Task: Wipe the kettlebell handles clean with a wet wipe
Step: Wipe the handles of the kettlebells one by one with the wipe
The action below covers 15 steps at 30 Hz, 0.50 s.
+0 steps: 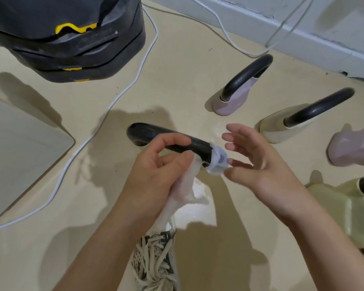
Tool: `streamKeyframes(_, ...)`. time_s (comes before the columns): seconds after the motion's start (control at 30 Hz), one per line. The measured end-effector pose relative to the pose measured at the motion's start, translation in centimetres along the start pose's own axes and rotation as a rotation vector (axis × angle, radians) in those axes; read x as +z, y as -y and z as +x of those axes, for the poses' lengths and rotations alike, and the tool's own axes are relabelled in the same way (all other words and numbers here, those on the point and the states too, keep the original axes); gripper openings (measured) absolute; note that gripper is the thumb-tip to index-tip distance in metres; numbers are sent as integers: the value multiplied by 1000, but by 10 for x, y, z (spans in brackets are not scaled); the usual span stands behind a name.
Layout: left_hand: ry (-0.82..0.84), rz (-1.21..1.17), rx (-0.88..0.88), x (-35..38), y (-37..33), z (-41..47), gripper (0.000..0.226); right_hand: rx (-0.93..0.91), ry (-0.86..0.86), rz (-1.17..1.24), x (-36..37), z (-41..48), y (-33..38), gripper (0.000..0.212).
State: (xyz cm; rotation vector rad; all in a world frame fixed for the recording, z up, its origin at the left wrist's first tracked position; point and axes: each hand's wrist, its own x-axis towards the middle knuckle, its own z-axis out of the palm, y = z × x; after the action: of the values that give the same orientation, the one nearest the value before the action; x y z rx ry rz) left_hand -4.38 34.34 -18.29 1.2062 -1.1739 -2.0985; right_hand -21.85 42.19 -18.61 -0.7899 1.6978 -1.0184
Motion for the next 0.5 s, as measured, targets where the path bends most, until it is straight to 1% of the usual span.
streamKeyframes(0.1,139,-118,4,8,-11,8,30,-56,119,-156,7,-8,-1,82)
streamKeyframes(0.13,210,-126,11,11,-15,11,34,-57,160,-150,6,-8,0,82)
streamKeyframes(0.2,331,-56,28,16,-21,19,45,-32,211,-8,-1,-7,4,79)
streamKeyframes(0.23,377,12,31,18,-23,23,54,-16,192,67,-4,-6,6,75)
streamKeyframes(0.27,412,92,37,21,-25,27,63,-10,136,111,-5,-4,7,69)
streamKeyframes(0.33,437,276,73,25,-27,34,75,-9,-10,123,-3,2,5,54)
streamKeyframes(0.4,396,410,113,28,-31,39,75,-7,-96,165,1,7,2,41)
streamKeyframes(0.5,281,503,118,28,-39,48,61,-6,-242,236,1,12,-2,13)
